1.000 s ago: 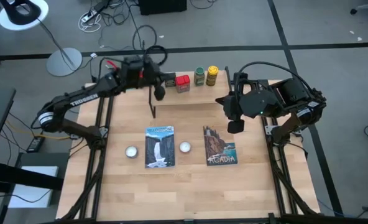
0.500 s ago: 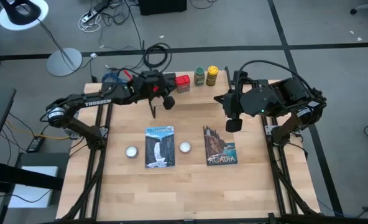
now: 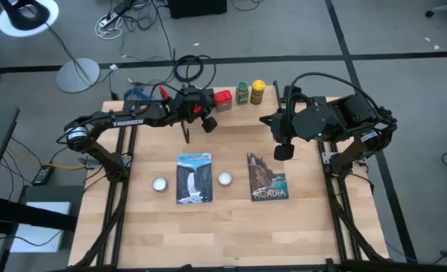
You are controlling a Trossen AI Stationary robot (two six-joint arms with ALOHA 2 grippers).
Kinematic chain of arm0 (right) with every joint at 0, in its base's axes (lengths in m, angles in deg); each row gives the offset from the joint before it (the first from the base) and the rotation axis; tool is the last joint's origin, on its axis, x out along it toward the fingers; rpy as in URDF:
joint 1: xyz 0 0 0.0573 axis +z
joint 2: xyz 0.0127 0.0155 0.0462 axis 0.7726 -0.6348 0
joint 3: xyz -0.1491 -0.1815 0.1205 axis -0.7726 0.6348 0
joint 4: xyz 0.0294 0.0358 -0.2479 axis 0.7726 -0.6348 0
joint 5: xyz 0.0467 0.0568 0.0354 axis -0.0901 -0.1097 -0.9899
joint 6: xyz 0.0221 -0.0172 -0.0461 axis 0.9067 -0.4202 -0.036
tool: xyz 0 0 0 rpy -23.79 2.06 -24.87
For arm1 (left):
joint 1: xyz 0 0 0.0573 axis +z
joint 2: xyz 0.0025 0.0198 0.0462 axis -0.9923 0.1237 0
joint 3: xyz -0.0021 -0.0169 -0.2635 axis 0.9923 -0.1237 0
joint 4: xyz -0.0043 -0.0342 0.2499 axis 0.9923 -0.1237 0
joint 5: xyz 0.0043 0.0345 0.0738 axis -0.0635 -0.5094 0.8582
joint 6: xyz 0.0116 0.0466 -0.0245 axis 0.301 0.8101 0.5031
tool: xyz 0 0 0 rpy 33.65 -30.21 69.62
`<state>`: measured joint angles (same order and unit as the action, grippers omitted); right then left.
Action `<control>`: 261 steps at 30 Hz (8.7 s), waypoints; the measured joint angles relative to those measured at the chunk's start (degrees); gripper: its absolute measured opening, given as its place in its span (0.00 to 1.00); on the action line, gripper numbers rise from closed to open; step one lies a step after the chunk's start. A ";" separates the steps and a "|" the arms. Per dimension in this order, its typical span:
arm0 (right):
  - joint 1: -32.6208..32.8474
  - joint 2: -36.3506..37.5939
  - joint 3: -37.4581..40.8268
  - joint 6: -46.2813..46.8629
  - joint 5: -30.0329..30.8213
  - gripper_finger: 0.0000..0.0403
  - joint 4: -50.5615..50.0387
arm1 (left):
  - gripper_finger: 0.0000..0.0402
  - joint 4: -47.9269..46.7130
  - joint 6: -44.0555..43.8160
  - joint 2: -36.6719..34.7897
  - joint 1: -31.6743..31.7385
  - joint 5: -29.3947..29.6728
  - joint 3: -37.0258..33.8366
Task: Shelf spices
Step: Put the red spice on the shelf between the black and green spices, then adjust the black spice
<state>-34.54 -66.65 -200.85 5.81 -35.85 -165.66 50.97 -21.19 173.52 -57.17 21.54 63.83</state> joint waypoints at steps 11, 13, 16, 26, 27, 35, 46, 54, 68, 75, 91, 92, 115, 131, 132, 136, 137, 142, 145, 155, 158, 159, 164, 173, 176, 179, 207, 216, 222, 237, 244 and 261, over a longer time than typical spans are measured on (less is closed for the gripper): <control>0.00 0.00 0.00 -0.04 0.00 0.00 0.24 | 0.00 0.68 0.02 0.17 0.03 2.06 0.00; 0.00 0.00 0.00 -0.04 -0.01 0.00 0.29 | 0.00 1.26 0.02 0.16 0.03 2.06 0.00; 0.00 0.00 0.00 -0.04 -0.01 0.00 0.49 | 0.00 2.25 0.02 0.17 0.07 2.13 0.00; 0.00 0.00 0.00 -0.33 0.00 0.00 1.30 | 0.00 3.85 0.02 0.16 1.17 2.16 0.00; 0.00 -0.02 0.00 -0.33 -0.02 0.00 1.30 | 0.00 4.01 0.02 0.15 1.17 2.22 0.00; -0.02 -0.02 0.00 -0.46 -0.02 0.00 1.29 | 0.00 4.15 0.01 -0.93 0.17 2.19 2.54; -0.02 -0.02 0.00 -1.16 -0.02 0.00 1.10 | 0.00 3.59 3.13 -1.22 -2.78 -4.54 3.82; -0.02 -0.04 0.00 -1.08 -0.02 0.00 1.17 | 0.00 -0.18 2.76 0.89 -2.52 -5.72 3.80; -0.02 -0.04 0.00 0.44 -0.04 0.00 1.28 | 0.00 2.65 -0.54 6.08 -1.74 -0.92 3.78; -0.02 -0.04 0.00 0.48 -0.04 0.00 1.23 | 0.00 3.25 -1.16 6.12 -1.74 2.13 3.78; -0.02 -0.04 0.00 0.46 -0.04 0.00 1.28 | 0.00 4.73 -1.42 6.12 0.31 3.54 3.78; -0.02 -0.04 0.00 0.46 -0.03 0.00 1.28 | 0.00 4.82 -1.42 6.12 0.49 3.41 3.78; -0.02 -0.04 0.00 0.48 -0.04 0.00 1.30 | 0.00 -5.22 1.20 6.12 -4.20 8.31 3.78; -0.01 -0.17 0.00 0.50 -0.06 0.00 1.01 | 0.00 -6.81 1.67 3.32 -1.97 10.32 3.78; -0.02 -0.17 0.00 0.50 -0.07 0.00 1.01 | 0.00 -7.21 1.73 3.34 -1.59 10.08 3.78; -0.02 -0.20 0.00 0.50 -0.05 0.00 1.01 | 0.00 -8.33 1.86 3.49 -0.95 9.45 3.77; -0.02 -0.20 0.00 0.50 -0.07 0.00 1.01 | 0.00 -8.34 1.88 3.56 -0.93 9.41 3.68; -0.02 -0.26 0.00 0.92 -0.07 0.00 1.04 | 0.00 -6.76 2.71 3.61 -0.48 9.58 2.96; -0.01 -0.26 0.00 0.97 -0.07 0.00 1.04 | 0.00 -6.69 2.69 3.61 0.16 9.60 2.60; -0.07 -0.28 0.00 0.98 -0.09 0.00 1.06 | 0.00 -4.57 2.97 3.63 1.59 9.58 2.23; -0.09 -0.28 0.00 0.98 -0.09 0.00 1.06 | 0.00 -4.42 3.15 3.63 1.67 9.23 2.23; -0.09 -0.28 0.00 0.98 -0.09 0.00 1.06 | 0.00 -4.44 3.15 3.63 1.67 8.18 2.23; -0.11 -0.28 0.00 0.98 -0.10 0.00 1.06 | 0.00 -3.45 3.68 3.27 0.41 7.18 2.23; -2.40 -0.86 0.48 0.93 -3.34 0.00 1.64 | 0.00 -2.68 6.12 -3.97 -1.10 10.81 2.23; -4.94 -1.15 3.14 -0.79 -5.51 0.00 4.26 | 0.00 -4.28 6.37 -7.97 -1.08 10.85 2.23; -8.41 -1.64 6.70 -3.39 -9.11 0.00 8.12 | 0.00 -6.95 7.19 -12.10 -0.99 10.92 2.23; -38.10 -1.75 54.41 -10.82 -36.26 0.00 60.38 | 0.00 -19.14 4.55 -25.05 -0.93 12.49 -2.65; -38.62 -1.75 59.31 -11.15 -30.41 0.00 71.02 | 0.00 -17.22 4.16 -25.05 -0.93 12.14 -2.86; -38.74 -1.73 59.87 -11.13 -28.50 0.00 72.03 | 0.00 -17.25 3.73 -25.05 -0.93 12.16 -2.86; -38.83 -1.73 59.85 -11.06 -22.30 0.00 71.98 | 0.00 -16.83 3.02 -25.03 -0.93 12.16 -2.86; -39.37 -1.73 59.90 -11.08 -20.79 0.00 72.07 | 0.00 -16.90 2.97 -25.03 -0.93 12.12 -2.86; -34.66 -1.70 62.95 -14.36 -26.99 0.00 84.14 | 0.00 -16.58 2.83 -18.77 -0.41 7.97 -2.89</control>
<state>-69.20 -68.36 -137.91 -8.55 -62.84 -81.52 34.39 -18.36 154.75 -57.58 29.51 60.94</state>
